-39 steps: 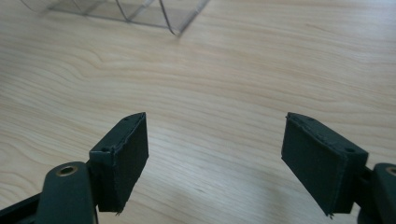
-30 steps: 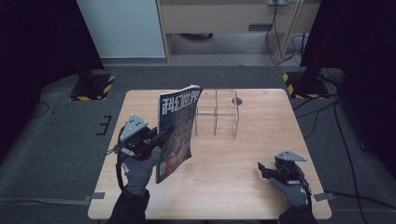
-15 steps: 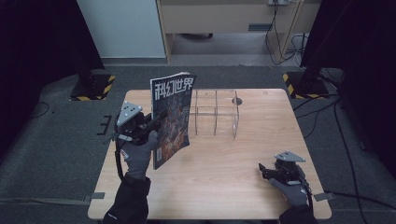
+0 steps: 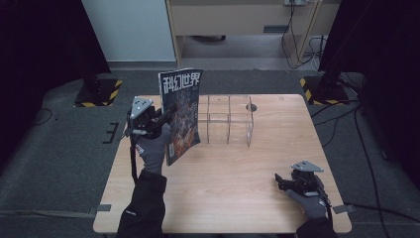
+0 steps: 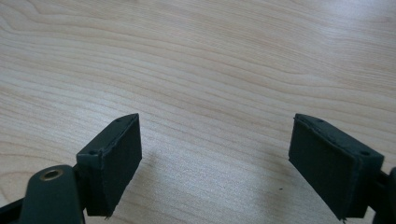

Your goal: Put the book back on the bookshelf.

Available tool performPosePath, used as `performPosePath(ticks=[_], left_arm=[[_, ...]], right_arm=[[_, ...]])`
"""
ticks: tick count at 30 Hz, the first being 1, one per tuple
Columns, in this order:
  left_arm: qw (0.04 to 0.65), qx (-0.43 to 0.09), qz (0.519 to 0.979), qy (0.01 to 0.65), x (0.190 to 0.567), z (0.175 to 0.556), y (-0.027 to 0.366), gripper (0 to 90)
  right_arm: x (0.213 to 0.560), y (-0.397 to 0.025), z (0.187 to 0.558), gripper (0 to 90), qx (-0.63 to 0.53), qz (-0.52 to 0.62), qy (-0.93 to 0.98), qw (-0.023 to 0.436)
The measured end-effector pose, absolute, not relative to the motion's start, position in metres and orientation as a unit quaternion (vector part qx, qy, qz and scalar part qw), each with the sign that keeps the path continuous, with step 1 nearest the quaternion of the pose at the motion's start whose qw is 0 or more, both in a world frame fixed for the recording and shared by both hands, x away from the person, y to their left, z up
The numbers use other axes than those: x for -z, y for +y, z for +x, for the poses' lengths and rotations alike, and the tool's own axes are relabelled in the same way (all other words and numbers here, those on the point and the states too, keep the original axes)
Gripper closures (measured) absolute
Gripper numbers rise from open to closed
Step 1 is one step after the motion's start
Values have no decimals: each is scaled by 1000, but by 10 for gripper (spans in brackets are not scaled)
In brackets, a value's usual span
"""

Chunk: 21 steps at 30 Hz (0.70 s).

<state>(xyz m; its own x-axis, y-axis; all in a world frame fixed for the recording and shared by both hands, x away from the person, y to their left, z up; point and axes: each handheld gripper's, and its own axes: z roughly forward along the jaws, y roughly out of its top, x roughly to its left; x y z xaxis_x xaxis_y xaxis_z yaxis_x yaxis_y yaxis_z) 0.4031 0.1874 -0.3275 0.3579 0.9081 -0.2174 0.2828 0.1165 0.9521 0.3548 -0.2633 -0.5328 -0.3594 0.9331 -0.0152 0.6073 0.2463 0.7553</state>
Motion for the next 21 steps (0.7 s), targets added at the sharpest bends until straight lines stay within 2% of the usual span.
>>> performPosePath(ticks=[21], left_arm=[[547,-298,589,514,354,449,163,820]], right_arm=[[534,-263,355,172,-337,504,757,244]])
